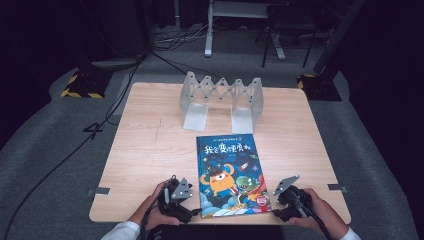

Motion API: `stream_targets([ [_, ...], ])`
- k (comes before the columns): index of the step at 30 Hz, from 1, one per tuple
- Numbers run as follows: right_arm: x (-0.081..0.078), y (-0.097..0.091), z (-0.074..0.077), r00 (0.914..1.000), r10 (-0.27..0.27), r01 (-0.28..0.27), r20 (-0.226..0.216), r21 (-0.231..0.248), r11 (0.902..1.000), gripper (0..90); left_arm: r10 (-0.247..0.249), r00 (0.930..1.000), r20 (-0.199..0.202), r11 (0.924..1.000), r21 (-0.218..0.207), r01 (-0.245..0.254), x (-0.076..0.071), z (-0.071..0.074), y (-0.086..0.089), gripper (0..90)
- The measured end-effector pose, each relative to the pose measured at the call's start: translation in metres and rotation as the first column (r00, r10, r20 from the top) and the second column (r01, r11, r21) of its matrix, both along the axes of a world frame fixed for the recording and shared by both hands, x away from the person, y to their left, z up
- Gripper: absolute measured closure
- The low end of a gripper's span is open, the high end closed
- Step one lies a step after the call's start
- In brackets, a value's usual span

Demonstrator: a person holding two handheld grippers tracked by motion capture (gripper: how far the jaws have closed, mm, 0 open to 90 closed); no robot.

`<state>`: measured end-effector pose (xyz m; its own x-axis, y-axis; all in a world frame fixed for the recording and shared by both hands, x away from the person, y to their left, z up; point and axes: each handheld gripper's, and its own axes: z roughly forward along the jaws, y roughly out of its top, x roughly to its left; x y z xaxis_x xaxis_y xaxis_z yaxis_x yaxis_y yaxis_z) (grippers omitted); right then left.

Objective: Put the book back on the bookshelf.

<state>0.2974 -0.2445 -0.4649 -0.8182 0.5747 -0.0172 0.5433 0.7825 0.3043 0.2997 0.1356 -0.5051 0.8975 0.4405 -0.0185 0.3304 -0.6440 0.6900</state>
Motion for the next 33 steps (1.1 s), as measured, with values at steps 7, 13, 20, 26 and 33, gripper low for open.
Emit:
stream_targets([
  [7, -0.003, 0.003, -0.001, 0.9998, 0.020, -0.020, -0.007, 0.003, 0.9998, 57.2, 0.013, 0.9999, -0.001, 0.9999, 0.000, -0.013, 0.002, 0.000, 0.003, 14.8],
  [13, -0.002, 0.007, -0.001, 0.9973, 0.073, -0.073, 0.002, 0.012, 0.9972, 59.6, 0.014, 0.9999, -0.001, 0.9999, 0.000, -0.014, 0.002, 0.000, 0.003, 14.8],
  [20, -0.004, 0.011, -0.002, 0.9976, 0.069, -0.070, 0.008, 0.052, 0.9962, 62.6, 0.015, 0.9999, -0.002, 0.9999, -0.001, -0.015, 0.002, 0.000, 0.003, 14.9],
  [26, 0.003, 0.014, 0.001, 0.9961, 0.057, -0.057, -0.067, 0.004, 0.9984, 65.2, 0.021, 0.9998, -0.002, 0.9998, -0.002, -0.021, 0.002, 0.000, 0.002, 15.0],
  [33, 0.002, 0.026, 0.003, 0.9960, 0.055, -0.061, -0.071, -0.085, 0.9945, 67.5, 0.026, 0.9996, -0.005, 0.9997, -0.001, -0.026, 0.001, 0.000, 0.001, 15.0],
])
